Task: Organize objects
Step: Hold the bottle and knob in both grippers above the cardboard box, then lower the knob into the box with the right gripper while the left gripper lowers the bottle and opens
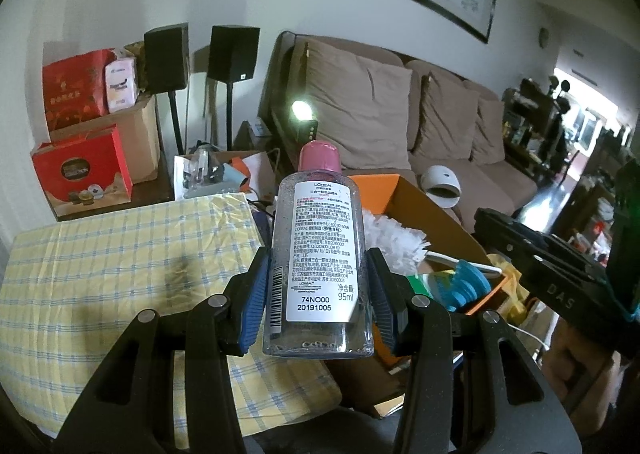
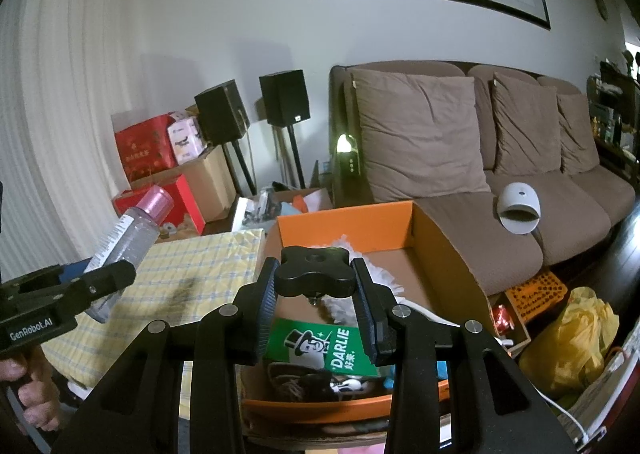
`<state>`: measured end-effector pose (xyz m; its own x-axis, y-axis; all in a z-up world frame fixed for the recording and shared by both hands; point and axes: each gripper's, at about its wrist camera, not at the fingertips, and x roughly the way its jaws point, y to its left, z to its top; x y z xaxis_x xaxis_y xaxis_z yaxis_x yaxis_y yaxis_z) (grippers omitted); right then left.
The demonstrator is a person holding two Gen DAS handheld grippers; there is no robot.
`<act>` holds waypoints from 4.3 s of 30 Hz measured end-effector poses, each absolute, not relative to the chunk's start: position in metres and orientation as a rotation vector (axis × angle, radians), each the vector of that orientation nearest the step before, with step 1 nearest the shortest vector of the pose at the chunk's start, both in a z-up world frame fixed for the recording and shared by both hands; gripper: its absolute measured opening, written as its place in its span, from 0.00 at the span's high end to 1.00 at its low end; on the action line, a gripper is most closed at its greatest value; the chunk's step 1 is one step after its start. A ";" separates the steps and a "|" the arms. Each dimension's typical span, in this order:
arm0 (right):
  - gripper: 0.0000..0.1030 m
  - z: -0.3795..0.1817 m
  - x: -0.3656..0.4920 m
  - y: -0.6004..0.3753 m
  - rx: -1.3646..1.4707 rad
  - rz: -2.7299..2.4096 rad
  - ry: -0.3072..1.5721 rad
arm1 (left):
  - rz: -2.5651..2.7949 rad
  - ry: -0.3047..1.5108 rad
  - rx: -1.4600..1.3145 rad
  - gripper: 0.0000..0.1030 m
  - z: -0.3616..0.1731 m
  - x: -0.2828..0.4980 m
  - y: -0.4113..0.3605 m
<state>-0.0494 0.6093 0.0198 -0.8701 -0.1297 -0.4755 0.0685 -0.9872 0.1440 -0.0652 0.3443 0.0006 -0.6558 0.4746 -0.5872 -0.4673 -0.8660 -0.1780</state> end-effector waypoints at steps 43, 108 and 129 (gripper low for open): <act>0.65 0.014 -0.054 0.633 0.810 -2.950 -0.233 | 2.385 -0.011 -0.865 0.57 -0.005 -0.049 0.381; 0.58 -0.044 -0.091 0.635 1.300 -2.849 -0.051 | 2.149 -0.213 -1.113 0.57 -0.070 -0.085 0.425; 0.47 -0.035 -0.088 0.646 1.289 -2.947 -0.015 | 2.209 -0.169 -1.120 0.37 -0.073 -0.084 0.434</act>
<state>-0.0878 0.6459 -0.0354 -0.6766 0.0648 -0.7335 -0.0724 -0.9971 -0.0214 -0.0837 0.4341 -0.0726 -0.4262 0.6002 -0.6768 -0.4900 -0.7821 -0.3850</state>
